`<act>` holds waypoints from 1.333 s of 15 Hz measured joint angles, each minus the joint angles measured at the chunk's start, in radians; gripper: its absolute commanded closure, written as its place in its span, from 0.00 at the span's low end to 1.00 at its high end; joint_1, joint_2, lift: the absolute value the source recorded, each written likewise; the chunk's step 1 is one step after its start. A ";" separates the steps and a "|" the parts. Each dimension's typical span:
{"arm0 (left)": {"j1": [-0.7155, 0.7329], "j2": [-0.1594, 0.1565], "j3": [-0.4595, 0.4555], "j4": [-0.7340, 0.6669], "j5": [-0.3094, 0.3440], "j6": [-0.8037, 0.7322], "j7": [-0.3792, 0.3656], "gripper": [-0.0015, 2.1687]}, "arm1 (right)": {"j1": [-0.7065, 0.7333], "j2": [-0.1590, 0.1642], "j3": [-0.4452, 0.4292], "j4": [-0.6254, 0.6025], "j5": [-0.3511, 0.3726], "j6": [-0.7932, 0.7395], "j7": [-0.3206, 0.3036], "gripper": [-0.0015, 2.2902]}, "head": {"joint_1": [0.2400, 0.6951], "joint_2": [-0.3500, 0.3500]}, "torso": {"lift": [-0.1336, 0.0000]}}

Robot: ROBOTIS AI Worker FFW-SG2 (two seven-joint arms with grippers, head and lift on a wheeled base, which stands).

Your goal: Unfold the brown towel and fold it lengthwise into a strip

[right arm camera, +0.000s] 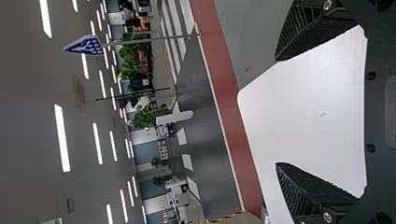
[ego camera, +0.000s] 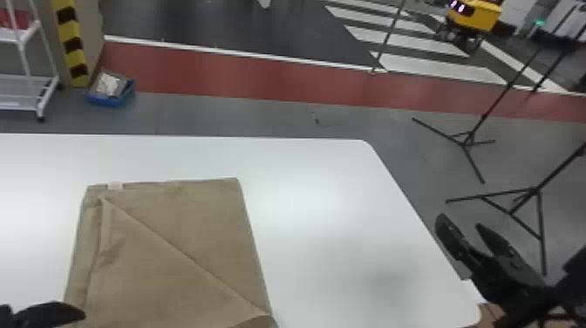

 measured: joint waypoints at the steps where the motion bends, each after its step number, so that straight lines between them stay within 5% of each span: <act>1: -0.002 0.001 -0.007 0.007 -0.015 0.002 0.006 0.13 | -0.003 0.001 0.000 0.000 -0.003 0.006 0.002 0.04 | 1.00 0.00 | 0.06; 9: -0.007 0.006 -0.039 0.038 -0.012 0.003 0.142 0.16 | -0.006 0.008 0.009 -0.005 -0.005 0.016 0.005 0.04 | 1.00 0.00 | 0.06; 11: -0.007 0.006 -0.039 0.036 0.005 0.005 0.164 0.23 | -0.007 0.008 0.014 -0.003 -0.003 0.014 0.005 0.04 | 1.00 0.00 | 0.06; 14: -0.005 0.006 -0.033 0.027 0.022 0.010 0.147 0.78 | -0.012 0.006 0.028 -0.002 0.004 0.013 0.008 0.04 | 1.00 0.00 | 0.06; 18: -0.008 0.007 -0.029 0.020 0.015 0.077 0.110 0.80 | -0.043 0.000 0.090 -0.002 0.040 0.059 0.016 0.04 | 1.00 0.00 | 0.06; 20: -0.009 0.009 -0.025 0.002 0.023 0.080 0.109 0.80 | -0.098 -0.023 0.166 0.000 0.118 0.150 0.016 0.04 | 1.00 0.04 | 0.06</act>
